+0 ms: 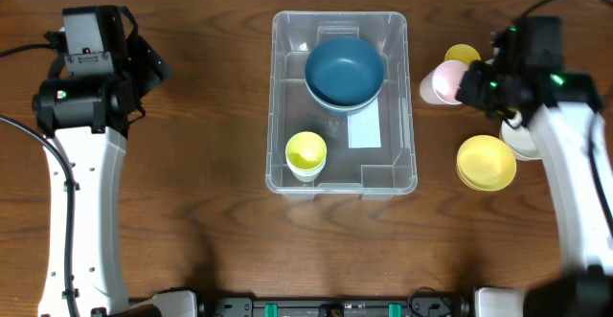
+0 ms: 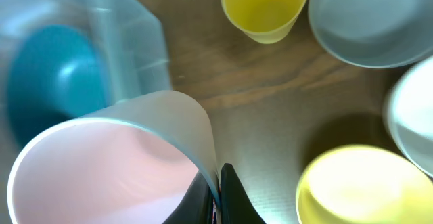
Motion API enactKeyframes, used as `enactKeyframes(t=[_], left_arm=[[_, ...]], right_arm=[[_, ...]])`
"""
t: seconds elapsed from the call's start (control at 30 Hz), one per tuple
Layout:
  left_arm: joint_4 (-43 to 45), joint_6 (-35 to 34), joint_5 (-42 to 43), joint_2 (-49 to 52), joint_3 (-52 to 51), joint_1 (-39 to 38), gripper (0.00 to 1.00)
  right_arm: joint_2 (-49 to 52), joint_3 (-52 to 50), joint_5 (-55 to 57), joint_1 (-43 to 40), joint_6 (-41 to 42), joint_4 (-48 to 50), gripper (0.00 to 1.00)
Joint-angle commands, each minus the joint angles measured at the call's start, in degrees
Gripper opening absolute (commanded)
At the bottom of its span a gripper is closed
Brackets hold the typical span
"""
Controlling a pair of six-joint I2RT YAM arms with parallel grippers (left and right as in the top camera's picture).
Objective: Pack container
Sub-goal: 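Carry the pink cup and set it in the container behind the yellow cup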
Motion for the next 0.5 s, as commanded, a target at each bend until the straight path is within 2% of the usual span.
enactKeyframes(t=[0.0,0.23,0.33,0.47], left_arm=[[-0.17,0.35,-0.63,-0.09,0.85,0.09,0.98],[-0.2,0.35,-0.66,-0.09,0.85,0.09,0.98],[-0.17,0.35,-0.66,-0.09,0.85,0.09,0.98],[-0.17,0.35,-0.63,-0.09,0.85,0.09,0.98]], right_arm=[[-6.01,0.48,0.5,1.53,-0.9,-1.73,0.01],[-14.34,0.48,0.35,10.86,-5.2,-0.59,0.01],[-14.08,0.48,1.51,17.38,-7.89,1.11,0.01],[-10.95,0.48,9.4,24.72,-8.2,2.58,0.01]])
